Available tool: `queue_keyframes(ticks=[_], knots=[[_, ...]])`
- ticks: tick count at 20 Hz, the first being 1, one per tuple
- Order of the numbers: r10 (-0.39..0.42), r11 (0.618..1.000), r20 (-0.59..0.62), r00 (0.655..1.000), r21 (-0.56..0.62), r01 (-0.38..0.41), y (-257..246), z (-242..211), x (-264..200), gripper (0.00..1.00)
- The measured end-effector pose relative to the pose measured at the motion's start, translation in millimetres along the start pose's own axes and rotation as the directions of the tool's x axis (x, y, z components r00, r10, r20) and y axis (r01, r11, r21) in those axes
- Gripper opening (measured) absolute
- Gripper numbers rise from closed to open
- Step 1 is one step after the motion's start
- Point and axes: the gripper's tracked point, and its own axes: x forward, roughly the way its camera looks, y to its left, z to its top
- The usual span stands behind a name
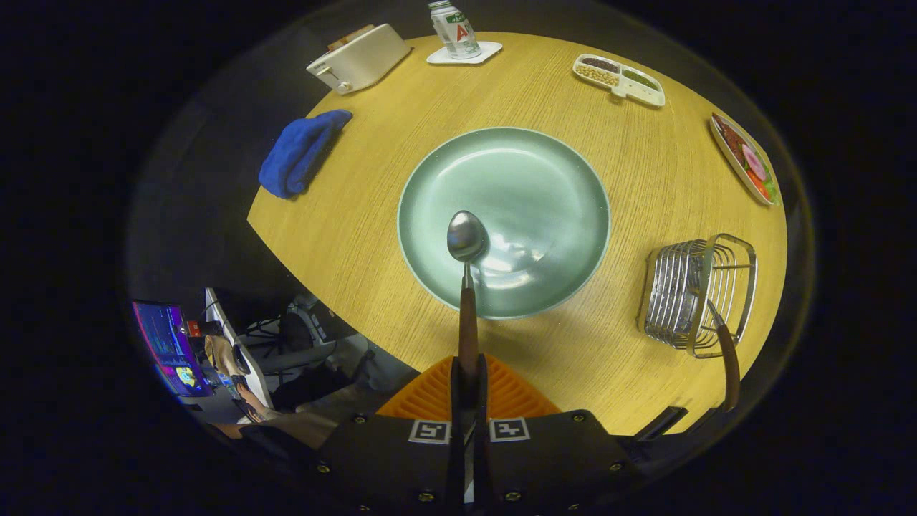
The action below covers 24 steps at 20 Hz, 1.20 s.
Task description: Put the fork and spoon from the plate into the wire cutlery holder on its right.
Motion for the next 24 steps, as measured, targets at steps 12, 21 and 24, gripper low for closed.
queue_keyframes(ticks=[12,21,24], knots=[[-0.016,1.0,0.042,0.999,0.01,0.015,-29.9,-7.1,-56.3,0.05],[-0.067,0.995,0.091,0.994,0.082,0.06,-67.3,-16.3,-109.4,0.06],[-0.097,0.991,0.083,0.992,0.095,0.089,-86.2,-25.0,-127.8,0.05]])
